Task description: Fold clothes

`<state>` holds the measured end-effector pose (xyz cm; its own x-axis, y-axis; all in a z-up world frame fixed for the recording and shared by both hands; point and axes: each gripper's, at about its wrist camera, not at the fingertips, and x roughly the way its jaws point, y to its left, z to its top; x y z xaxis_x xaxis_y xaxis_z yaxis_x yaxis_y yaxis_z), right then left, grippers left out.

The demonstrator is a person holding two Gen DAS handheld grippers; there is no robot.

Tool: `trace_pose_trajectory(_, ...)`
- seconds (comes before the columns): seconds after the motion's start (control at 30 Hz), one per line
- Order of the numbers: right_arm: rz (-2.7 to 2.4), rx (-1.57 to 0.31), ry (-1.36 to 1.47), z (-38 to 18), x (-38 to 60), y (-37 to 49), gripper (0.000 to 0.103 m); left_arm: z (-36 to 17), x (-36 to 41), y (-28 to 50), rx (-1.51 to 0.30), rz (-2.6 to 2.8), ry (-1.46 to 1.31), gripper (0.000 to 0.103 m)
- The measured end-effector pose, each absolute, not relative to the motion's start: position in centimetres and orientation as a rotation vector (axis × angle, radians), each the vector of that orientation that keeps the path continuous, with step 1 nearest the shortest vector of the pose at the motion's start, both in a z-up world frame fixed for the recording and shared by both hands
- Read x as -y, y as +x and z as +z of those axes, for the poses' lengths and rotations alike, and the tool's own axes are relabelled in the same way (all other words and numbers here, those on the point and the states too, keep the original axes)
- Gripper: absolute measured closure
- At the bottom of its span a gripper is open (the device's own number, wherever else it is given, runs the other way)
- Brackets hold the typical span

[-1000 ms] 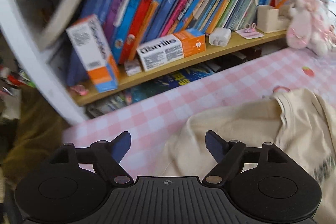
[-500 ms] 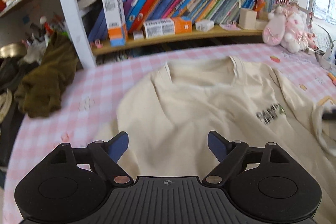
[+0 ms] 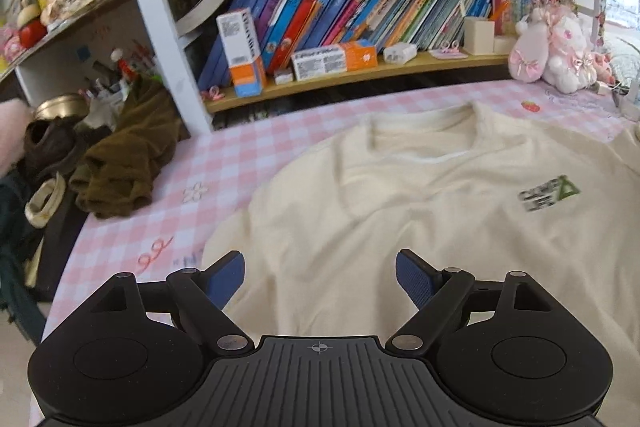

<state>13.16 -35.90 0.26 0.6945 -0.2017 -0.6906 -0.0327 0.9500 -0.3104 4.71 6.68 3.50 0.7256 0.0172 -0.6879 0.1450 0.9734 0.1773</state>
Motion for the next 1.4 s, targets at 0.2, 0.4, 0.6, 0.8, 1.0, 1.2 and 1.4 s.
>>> trace_pose_trajectory(0.2,-0.109,-0.866,-0.342,-2.9,36.9,13.8,0.098,3.0,-7.4,4.2,-0.795,-0.057,0.252,0.018)
trace_pose_trajectory(0.4,-0.156,-0.829,-0.529,-3.2,36.6,17.3,0.098,3.0,-9.6,6.6,-0.840,-0.035,0.270,0.018)
trace_pose_trajectory(0.6,-0.289,-0.825,-0.572,-3.1,36.7,21.0,0.098,2.9,-12.5,7.6,-0.881,0.009,0.221,0.018)
trace_pose_trajectory(0.8,-0.210,-0.740,-0.511,-1.7,33.1,16.2,0.063,1.6,-16.1,7.5,-0.911,0.021,0.073,0.018)
trace_pose_trajectory(1.0,-0.070,-0.764,-0.258,0.4,27.5,8.5,0.062,-0.2,-18.3,9.7,-0.923,-0.003,-0.103,0.025)
trace_pose_trajectory(1.2,0.006,-0.852,-0.161,-0.3,22.5,2.4,0.062,-1.3,-18.6,11.3,-0.913,-0.010,-0.198,0.097)
trace_pose_trajectory(1.4,0.027,-0.908,-0.113,-1.6,20.9,1.4,0.062,1.2,-21.1,14.9,-0.784,0.105,-0.147,0.098)
